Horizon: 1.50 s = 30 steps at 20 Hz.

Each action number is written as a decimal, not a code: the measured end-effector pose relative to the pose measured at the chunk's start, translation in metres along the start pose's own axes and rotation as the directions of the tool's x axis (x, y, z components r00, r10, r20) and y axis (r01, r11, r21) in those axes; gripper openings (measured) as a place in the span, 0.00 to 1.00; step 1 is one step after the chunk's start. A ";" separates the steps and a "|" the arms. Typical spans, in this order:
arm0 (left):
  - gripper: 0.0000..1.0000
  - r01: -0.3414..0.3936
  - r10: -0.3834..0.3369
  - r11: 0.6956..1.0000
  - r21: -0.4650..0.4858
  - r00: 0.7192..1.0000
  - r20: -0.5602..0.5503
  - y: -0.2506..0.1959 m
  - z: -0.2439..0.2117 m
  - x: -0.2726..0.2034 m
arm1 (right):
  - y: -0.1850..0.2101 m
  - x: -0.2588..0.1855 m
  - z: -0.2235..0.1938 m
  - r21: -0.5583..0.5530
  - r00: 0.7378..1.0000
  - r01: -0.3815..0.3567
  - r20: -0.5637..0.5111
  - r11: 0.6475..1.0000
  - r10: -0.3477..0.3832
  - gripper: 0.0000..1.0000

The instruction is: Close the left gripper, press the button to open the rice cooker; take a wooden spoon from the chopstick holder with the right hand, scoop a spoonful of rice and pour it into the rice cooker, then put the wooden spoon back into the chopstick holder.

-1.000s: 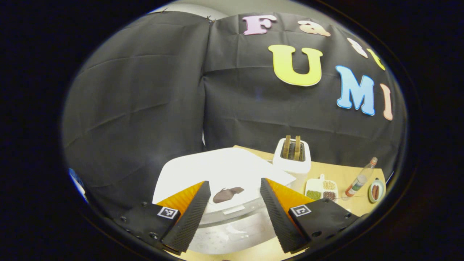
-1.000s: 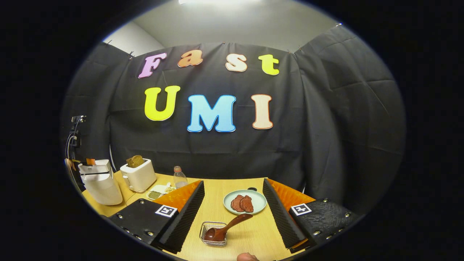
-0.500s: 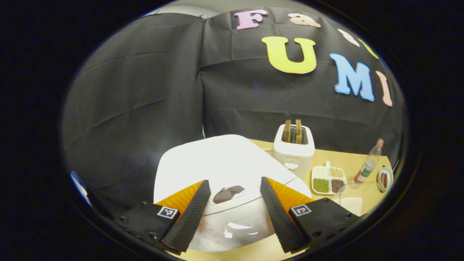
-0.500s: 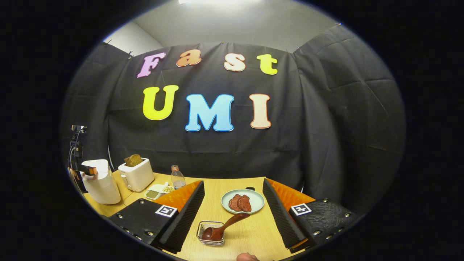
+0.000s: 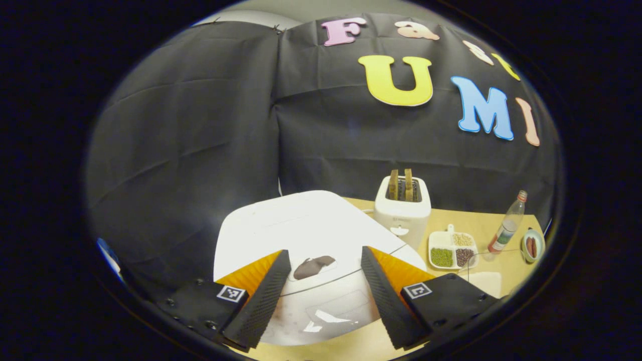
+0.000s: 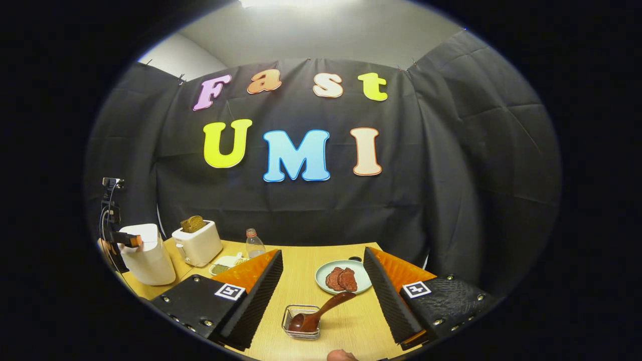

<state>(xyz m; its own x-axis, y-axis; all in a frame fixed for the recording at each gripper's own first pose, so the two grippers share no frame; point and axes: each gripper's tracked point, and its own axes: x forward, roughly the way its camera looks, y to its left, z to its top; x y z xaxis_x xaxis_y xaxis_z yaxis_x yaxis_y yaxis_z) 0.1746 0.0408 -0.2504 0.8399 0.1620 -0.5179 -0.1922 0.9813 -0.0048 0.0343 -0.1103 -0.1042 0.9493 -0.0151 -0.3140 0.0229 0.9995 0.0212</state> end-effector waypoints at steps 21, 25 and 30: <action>0.97 0.213 -0.233 0.972 0.098 0.825 0.516 -0.011 0.153 -0.295 | 0.014 -0.080 0.044 0.025 0.989 0.007 0.149 1.000 -0.011 0.98; 0.98 0.244 -0.257 0.965 0.099 0.795 0.549 -0.007 0.142 -0.323 | 0.024 -0.099 0.038 0.016 0.987 0.024 0.161 1.000 -0.026 0.98; 0.92 0.286 -0.295 0.953 0.103 0.781 0.550 -0.010 0.124 -0.342 | 0.036 -0.109 0.042 0.006 0.984 0.027 0.177 1.000 -0.028 0.99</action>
<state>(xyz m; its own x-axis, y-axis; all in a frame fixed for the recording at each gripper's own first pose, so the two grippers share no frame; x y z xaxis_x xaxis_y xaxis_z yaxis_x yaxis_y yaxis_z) -0.0476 -0.0117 0.0327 0.9921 -0.1054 0.0677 0.1098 0.9918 -0.0647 -0.0549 -0.0743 -0.0298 0.9888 -0.0477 -0.1418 0.0508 0.9985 0.0182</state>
